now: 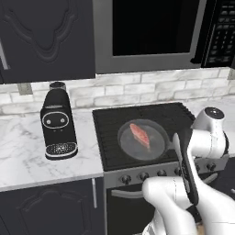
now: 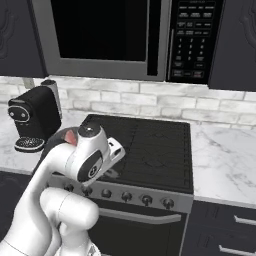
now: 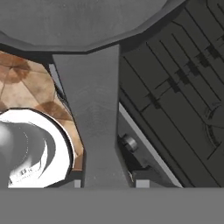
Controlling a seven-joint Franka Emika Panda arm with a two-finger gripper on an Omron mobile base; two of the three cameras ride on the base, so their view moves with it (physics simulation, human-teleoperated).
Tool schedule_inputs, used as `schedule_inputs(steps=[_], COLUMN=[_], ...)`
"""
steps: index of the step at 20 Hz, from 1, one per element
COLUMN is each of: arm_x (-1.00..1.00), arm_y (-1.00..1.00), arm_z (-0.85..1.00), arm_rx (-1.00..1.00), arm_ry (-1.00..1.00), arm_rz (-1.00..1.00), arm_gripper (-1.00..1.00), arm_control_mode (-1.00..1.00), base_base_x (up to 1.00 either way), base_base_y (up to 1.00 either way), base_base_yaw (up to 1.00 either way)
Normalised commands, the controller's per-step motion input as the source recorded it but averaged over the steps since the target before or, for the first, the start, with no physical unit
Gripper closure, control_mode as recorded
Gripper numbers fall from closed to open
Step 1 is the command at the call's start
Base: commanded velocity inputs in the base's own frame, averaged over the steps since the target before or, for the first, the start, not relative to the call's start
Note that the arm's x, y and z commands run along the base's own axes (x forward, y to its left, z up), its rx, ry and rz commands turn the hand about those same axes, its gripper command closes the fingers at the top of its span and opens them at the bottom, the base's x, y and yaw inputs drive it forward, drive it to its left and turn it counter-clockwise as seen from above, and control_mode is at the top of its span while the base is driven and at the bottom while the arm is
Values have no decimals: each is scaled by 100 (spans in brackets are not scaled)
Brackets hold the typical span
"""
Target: Pick up the pan with the steak in it and place it on the dining table. Then place the steak on the plate.
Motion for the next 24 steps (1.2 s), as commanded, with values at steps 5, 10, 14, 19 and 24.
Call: schedule_inputs(steps=[5,10,14,19,24], arm_x=[-9,-6,0,0,0], arm_y=[12,0,0,0,0], arm_z=[0,-1,0,0,0], arm_rx=[0,0,0,0,0], arm_ry=[-1,0,0,0,0], arm_rz=[6,0,0,0,0], arm_gripper=[100,100,100,100,100], arm_control_mode=[-100,100,100,100,100], base_base_x=[0,-24,-88,-68,-40], base_base_y=[0,5,24,9,-1], base_base_yaw=[0,2,9,25,40])
